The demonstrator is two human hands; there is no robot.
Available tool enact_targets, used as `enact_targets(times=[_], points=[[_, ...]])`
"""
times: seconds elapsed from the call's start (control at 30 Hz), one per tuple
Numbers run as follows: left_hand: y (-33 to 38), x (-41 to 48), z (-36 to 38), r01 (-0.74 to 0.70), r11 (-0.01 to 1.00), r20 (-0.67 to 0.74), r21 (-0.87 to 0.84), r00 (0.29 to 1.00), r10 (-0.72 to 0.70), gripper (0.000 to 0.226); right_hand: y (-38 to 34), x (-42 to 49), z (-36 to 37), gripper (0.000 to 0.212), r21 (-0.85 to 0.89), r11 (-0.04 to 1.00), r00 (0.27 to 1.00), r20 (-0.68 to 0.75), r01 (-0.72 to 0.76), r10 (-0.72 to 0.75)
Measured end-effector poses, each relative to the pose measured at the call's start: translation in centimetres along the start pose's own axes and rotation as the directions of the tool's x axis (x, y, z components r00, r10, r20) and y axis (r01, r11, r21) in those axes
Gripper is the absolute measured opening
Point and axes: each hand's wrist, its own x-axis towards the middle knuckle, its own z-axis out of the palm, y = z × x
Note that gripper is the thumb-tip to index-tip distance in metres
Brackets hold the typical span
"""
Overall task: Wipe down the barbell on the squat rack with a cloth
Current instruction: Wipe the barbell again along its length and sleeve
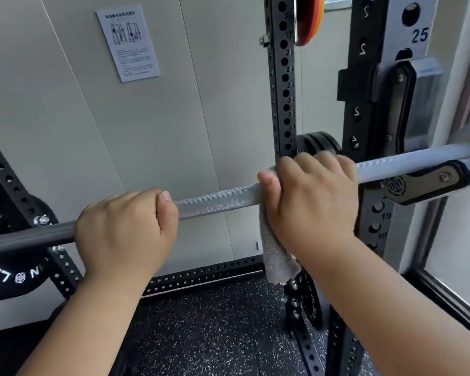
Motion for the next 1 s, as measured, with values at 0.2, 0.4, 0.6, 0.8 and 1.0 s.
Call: enact_targets(times=[0.2, 0.4, 0.6, 0.8, 1.0], points=[[0.1, -0.1, -0.2, 0.020, 0.999, 0.043, 0.033, 0.999, -0.021, 0.038, 0.3, -0.3, 0.3, 0.056, 0.084, 0.923, 0.925, 0.022, 0.376, -0.379], [0.9, -1.2, -1.2, 0.031, 0.999, 0.111, 0.017, 0.993, -0.033, 0.041, 2.1, 1.1, -0.7, 0.048, 0.035, 0.999, 0.999, -0.037, -0.007, 0.009], [5.8, -0.9, 0.5, -0.127, 0.992, 0.098, -0.018, 0.987, 0.128, 0.038, 1.2, -1.5, -0.5, 0.042, 0.078, 0.951, 0.954, 0.004, 0.300, -0.301], [5.5, -0.4, 2.1, -0.157, 0.987, -0.077, 0.022, 0.984, 0.158, 0.050, 3.5, 2.2, -1.2, 0.047, 0.036, 0.999, 0.999, 0.033, 0.010, -0.011], [6.0, -0.1, 2.3, -0.127, 0.990, -0.133, 0.053, 0.982, 0.133, 0.032, 1.4, -1.9, -1.0, 0.042, 0.102, 0.962, 0.965, 0.041, 0.254, -0.259]])
